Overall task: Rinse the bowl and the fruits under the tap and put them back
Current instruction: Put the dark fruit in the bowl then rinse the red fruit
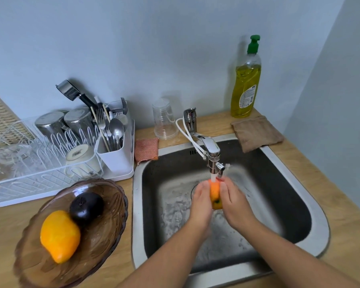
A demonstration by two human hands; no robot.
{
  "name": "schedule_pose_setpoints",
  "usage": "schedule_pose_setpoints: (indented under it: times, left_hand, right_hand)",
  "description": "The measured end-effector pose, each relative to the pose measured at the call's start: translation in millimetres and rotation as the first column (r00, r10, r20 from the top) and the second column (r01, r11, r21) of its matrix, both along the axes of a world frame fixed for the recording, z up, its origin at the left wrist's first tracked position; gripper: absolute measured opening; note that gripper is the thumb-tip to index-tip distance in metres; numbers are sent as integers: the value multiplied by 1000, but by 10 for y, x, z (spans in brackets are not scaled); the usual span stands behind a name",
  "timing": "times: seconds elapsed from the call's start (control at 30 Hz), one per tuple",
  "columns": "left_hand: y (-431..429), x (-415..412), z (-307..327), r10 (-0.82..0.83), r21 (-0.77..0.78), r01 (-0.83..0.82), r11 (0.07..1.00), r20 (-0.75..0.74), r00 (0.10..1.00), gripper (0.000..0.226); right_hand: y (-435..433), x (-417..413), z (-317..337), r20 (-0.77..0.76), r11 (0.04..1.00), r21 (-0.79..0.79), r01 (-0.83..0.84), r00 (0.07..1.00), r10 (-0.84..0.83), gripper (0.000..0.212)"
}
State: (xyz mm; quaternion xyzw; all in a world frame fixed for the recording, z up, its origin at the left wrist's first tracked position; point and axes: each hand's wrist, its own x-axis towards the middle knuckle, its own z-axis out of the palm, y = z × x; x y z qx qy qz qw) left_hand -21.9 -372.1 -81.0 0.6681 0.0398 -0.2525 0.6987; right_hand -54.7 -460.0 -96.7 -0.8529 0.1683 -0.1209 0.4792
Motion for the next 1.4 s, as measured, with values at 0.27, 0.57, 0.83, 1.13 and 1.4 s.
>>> schedule_pose_setpoints:
  times: [0.27,0.57,0.83,1.13,1.4]
  left_hand:
    - [7,-49,-68,14,-65,-6,998,121,993,32]
    - [-13,83,37,28,-1,-28,1000,36,999,27]
    - [91,57,49,-110,28,107,994,96,989,29]
    - [145,-50,27,-164,105,137,985,316,935,39]
    - [40,5,125,54,-225,-101,969,-204,977,31]
  right_hand:
    - [-125,127,226,-359,798,575,181,932,47,35]
    - [-20,56,61,-244,831,536,148,970,-15,37]
    - [-41,95,104,-77,912,400,95,995,-70,21]
    - [24,95,241,-166,825,555,110,986,-20,27]
    - [130,70,166,40,903,386,189,974,-221,18]
